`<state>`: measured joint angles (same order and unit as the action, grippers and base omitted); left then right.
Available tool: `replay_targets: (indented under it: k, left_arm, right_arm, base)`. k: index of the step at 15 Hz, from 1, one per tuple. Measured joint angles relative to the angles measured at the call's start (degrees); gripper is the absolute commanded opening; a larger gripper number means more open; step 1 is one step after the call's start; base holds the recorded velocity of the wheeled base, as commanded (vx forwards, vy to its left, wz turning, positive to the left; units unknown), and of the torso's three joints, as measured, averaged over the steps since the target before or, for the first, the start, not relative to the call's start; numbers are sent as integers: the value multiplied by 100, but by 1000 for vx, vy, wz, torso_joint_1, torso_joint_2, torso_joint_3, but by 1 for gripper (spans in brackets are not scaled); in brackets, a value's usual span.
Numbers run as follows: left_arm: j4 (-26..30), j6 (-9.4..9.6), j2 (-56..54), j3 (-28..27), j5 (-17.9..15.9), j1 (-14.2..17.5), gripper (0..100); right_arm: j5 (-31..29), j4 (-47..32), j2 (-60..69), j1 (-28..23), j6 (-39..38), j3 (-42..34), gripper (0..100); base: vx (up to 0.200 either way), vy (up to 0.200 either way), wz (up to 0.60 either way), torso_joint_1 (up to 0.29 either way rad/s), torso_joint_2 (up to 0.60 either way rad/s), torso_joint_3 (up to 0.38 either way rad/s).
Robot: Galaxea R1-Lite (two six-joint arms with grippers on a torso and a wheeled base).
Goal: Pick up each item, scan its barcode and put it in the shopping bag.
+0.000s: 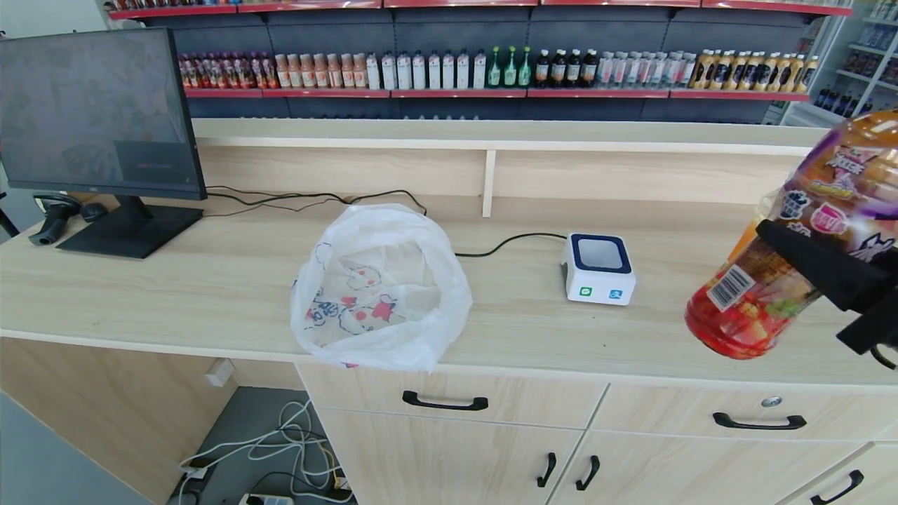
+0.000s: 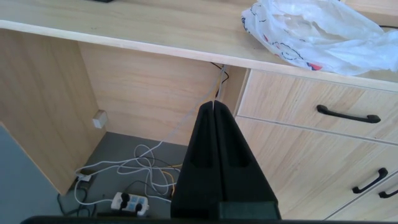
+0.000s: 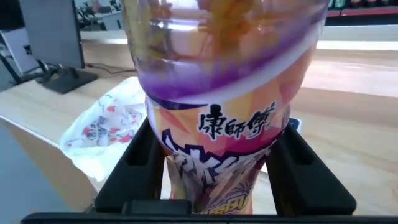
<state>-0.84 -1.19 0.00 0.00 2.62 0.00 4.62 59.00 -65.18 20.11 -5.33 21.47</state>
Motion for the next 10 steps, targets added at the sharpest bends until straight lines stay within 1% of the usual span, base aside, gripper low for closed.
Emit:
replay_targets:
  k: [2,3,5,6,7,10]
  left_arm:
    - [-2,0,0,0,-2,0,0]
    - [2,-2,0,0,0,0,0]
    - [0,-2,0,0,-2,0,0]
    - [-2,0,0,0,0,0,0]
    - [0,-2,0,0,0,0,0]
    - [0,0,0,0,0,0,0]
  right_arm:
    - [63,-49,286,141,-762,-55,0]
    - [271,-49,358,179,-1134,-68,0]
    - [1057,-55,466,212,-1821,-99,0]
    - [1317,-51,496,216,-2057,-102,0]
    - [1456,-51,510,226,-2217,-102,0]
    - [1708,-29,463,490,-2732,-41,0]
  base:
    - [0,0,0,0,0,0]
    - [0,0,0,0,0,0]
    - [0,0,0,0,0,0]
    - [0,0,0,0,0,0]
    - [0,0,0,0,0,0]
    - [0,0,0,0,0,0]
